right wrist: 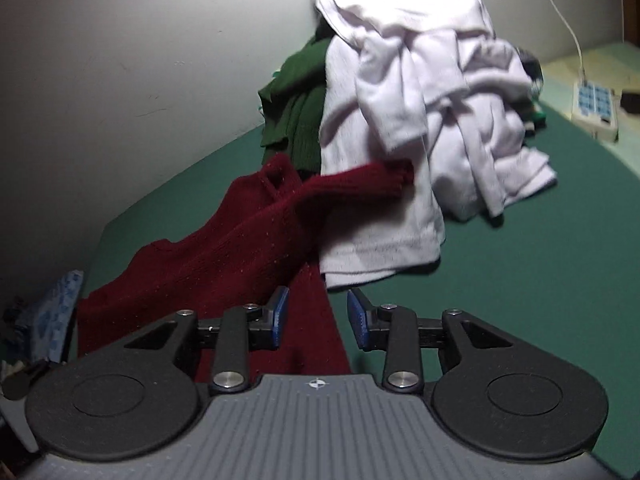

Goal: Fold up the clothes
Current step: 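Hold the hem up with the right gripper while the left gripper holds the sweater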

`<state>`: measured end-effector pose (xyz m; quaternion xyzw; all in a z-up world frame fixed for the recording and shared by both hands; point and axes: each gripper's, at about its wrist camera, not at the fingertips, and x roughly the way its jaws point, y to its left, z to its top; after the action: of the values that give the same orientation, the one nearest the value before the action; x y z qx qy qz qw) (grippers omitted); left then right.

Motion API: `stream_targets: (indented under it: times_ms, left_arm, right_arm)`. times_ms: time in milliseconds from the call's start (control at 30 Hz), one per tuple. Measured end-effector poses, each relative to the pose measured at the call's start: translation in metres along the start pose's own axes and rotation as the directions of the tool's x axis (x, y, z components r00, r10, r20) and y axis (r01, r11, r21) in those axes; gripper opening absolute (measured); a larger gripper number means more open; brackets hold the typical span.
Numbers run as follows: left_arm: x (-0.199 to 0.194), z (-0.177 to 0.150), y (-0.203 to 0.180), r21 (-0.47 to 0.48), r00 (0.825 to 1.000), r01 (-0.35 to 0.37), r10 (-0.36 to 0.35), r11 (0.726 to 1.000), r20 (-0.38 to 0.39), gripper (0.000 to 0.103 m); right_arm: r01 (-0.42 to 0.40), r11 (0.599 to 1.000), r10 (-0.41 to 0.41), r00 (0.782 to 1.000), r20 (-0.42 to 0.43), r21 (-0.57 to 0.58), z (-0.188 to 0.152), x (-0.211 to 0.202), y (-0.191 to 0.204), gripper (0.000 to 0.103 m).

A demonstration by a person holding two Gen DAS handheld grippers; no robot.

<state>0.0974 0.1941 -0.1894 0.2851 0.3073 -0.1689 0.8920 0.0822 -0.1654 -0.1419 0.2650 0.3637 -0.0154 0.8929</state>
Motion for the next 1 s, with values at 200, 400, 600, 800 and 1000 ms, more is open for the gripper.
stream_targets:
  times_ms: [200, 400, 600, 800, 1000]
  left_arm:
    - [0.001, 0.002, 0.001, -0.014, 0.999, -0.021, 0.020, 1.000, -0.026, 0.039]
    - [0.003, 0.001, -0.009, -0.002, 0.998, -0.064, 0.064, 0.998, -0.022, 0.038]
    - [0.002, 0.002, -0.007, -0.018, 0.997, -0.067, 0.067, 0.998, -0.024, 0.039]
    - [0.003, 0.004, -0.005, -0.036, 0.998, -0.058, 0.057, 0.998, -0.030, 0.039]
    - [0.004, 0.003, -0.009, -0.020, 0.998, -0.066, 0.066, 0.998, -0.018, 0.037]
  right_arm:
    - [-0.057, 0.968, 0.030, 0.993, 0.113, 0.243, 0.009, 0.036, -0.016, 0.041]
    - [-0.143, 0.912, 0.092, 0.985, 0.148, 0.384, 0.024, 0.074, -0.035, 0.029]
    - [-0.215, 0.937, 0.169, 0.969, 0.180, 0.275, 0.048, 0.062, -0.023, 0.001]
    - [-0.142, 0.967, 0.091, 0.967, 0.236, 0.211, 0.048, 0.023, -0.028, 0.009]
    - [-0.079, 0.950, 0.008, 0.973, 0.231, 0.301, 0.027, 0.049, -0.040, 0.046]
